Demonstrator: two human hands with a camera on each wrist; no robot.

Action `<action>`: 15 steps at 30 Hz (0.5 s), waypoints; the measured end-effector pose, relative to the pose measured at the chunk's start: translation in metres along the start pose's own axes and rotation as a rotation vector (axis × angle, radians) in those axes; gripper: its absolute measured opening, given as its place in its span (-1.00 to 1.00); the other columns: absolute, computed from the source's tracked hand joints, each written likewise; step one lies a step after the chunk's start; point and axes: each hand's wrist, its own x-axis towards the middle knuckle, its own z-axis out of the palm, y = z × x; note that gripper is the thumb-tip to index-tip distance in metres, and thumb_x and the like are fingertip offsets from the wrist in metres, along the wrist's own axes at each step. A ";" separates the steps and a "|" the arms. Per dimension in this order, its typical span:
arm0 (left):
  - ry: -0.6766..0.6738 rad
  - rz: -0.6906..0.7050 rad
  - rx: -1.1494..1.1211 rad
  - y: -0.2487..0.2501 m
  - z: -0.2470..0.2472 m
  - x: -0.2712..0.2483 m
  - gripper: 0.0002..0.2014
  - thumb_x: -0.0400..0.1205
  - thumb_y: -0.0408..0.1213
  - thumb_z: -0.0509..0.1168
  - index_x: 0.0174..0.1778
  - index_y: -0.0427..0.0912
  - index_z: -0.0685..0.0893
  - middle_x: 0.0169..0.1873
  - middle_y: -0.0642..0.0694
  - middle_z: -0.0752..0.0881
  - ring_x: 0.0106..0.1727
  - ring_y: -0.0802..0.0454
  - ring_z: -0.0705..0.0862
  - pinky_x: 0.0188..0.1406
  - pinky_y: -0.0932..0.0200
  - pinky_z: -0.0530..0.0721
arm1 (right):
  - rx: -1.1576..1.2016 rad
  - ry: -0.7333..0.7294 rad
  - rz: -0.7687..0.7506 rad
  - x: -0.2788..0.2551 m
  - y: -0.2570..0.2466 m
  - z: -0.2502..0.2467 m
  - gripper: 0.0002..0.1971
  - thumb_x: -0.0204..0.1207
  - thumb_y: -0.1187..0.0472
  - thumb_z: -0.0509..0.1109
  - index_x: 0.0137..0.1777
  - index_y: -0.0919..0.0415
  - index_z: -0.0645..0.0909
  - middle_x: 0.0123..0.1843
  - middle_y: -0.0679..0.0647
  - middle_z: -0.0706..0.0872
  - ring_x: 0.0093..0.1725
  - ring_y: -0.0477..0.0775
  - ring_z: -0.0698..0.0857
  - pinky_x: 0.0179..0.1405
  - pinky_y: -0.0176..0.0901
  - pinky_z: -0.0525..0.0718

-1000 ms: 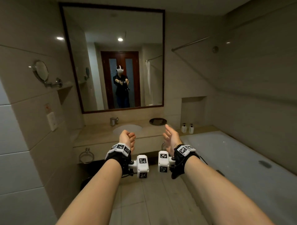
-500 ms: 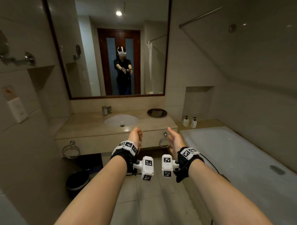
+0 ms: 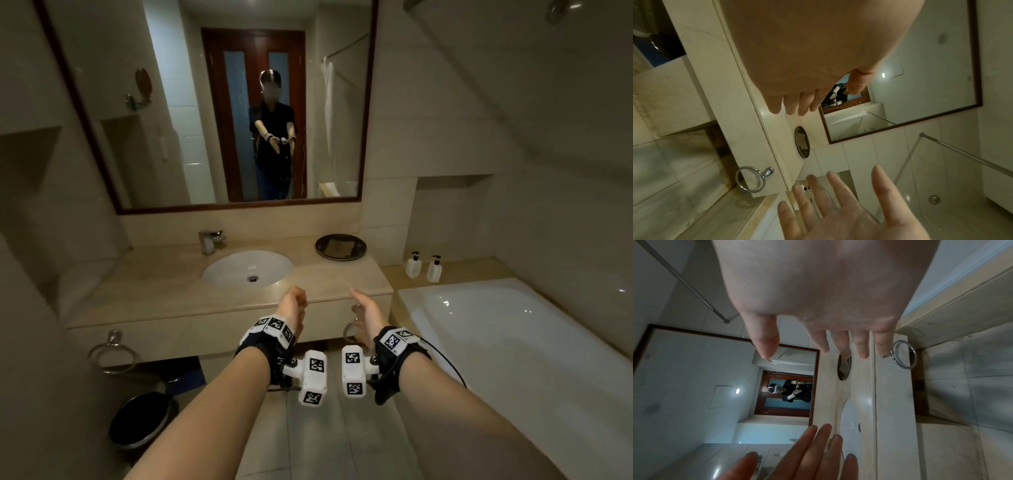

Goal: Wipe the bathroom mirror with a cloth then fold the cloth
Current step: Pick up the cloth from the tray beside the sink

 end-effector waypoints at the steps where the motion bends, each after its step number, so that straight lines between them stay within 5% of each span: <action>1: -0.005 -0.015 0.001 0.003 0.003 0.022 -0.76 0.66 -0.16 0.10 -0.18 -0.20 0.60 -0.21 0.15 0.50 -0.24 -0.02 0.55 0.01 0.09 0.40 | -0.006 0.009 0.002 0.021 -0.003 0.000 -0.33 0.56 -0.11 0.34 0.63 0.06 0.28 0.64 0.16 0.30 0.61 0.25 0.27 0.55 0.18 0.16; 4: 0.011 -0.017 0.010 0.017 0.013 0.088 -0.74 0.66 -0.20 0.09 -0.36 -0.09 0.38 -0.38 0.00 0.36 -0.42 0.06 0.26 -0.26 0.14 0.26 | -0.029 0.019 0.038 0.086 -0.021 0.003 -0.33 0.56 -0.13 0.32 0.63 0.04 0.28 0.64 0.17 0.29 0.59 0.32 0.28 0.52 0.28 0.22; 6: 0.008 -0.055 0.030 0.033 0.021 0.132 -0.76 0.66 -0.22 0.09 -0.35 -0.11 0.41 -0.34 -0.09 0.48 -0.41 0.04 0.34 -0.32 0.15 0.23 | -0.031 0.043 0.043 0.134 -0.037 0.005 -0.33 0.54 -0.16 0.32 0.62 0.04 0.31 0.62 0.18 0.32 0.54 0.31 0.35 0.34 0.20 0.40; 7: -0.016 -0.069 0.032 0.043 0.026 0.154 -0.80 0.68 -0.23 0.09 -0.22 -0.14 0.54 -0.15 -0.19 0.63 -0.25 -0.06 0.55 -0.23 0.15 0.32 | -0.035 0.046 0.044 0.156 -0.047 0.007 -0.33 0.55 -0.17 0.32 0.61 0.04 0.31 0.62 0.18 0.32 0.53 0.30 0.38 0.25 0.15 0.44; 8: -0.012 -0.080 0.028 0.054 0.032 0.176 -0.78 0.70 -0.24 0.10 0.03 -0.18 0.64 0.16 -0.27 0.69 0.11 -0.18 0.65 -0.05 0.16 0.39 | -0.030 0.045 0.044 0.179 -0.057 0.008 -0.35 0.56 -0.15 0.32 0.61 0.04 0.32 0.62 0.19 0.32 0.52 0.30 0.39 0.25 0.12 0.44; 9: 0.006 -0.094 0.018 0.064 0.037 0.196 -0.69 0.72 -0.24 0.10 0.29 -0.21 0.63 0.39 -0.27 0.61 0.38 -0.21 0.56 0.12 0.14 0.41 | -0.016 0.045 0.041 0.199 -0.065 0.008 -0.38 0.58 -0.12 0.31 0.60 0.05 0.33 0.62 0.20 0.32 0.50 0.29 0.39 0.33 0.15 0.43; 10: 0.007 -0.094 0.013 0.073 0.043 0.214 -0.64 0.72 -0.22 0.10 0.39 -0.21 0.57 0.43 -0.23 0.57 0.41 -0.16 0.54 0.21 0.12 0.43 | -0.008 0.046 0.039 0.217 -0.072 0.009 -0.40 0.58 -0.10 0.31 0.58 0.06 0.36 0.62 0.20 0.32 0.47 0.28 0.40 0.36 0.17 0.41; 12: -0.041 -0.074 0.036 0.091 0.057 0.251 -0.65 0.65 -0.11 0.17 0.28 -0.20 0.57 0.26 -0.11 0.58 0.22 -0.02 0.54 0.25 0.10 0.44 | -0.043 0.044 0.056 0.252 -0.084 0.007 -0.39 0.58 -0.12 0.31 0.59 0.06 0.34 0.61 0.15 0.32 0.47 0.27 0.39 0.36 0.20 0.36; 15: -0.047 -0.099 0.087 0.103 0.073 0.304 -0.49 0.73 -0.10 0.07 0.58 -0.27 0.41 0.54 -0.17 0.44 0.59 -0.12 0.35 0.57 -0.02 0.21 | -0.099 0.063 0.115 0.297 -0.097 -0.004 -0.35 0.59 -0.18 0.26 0.63 0.01 0.25 0.65 0.10 0.27 0.56 0.26 0.32 0.43 0.25 0.27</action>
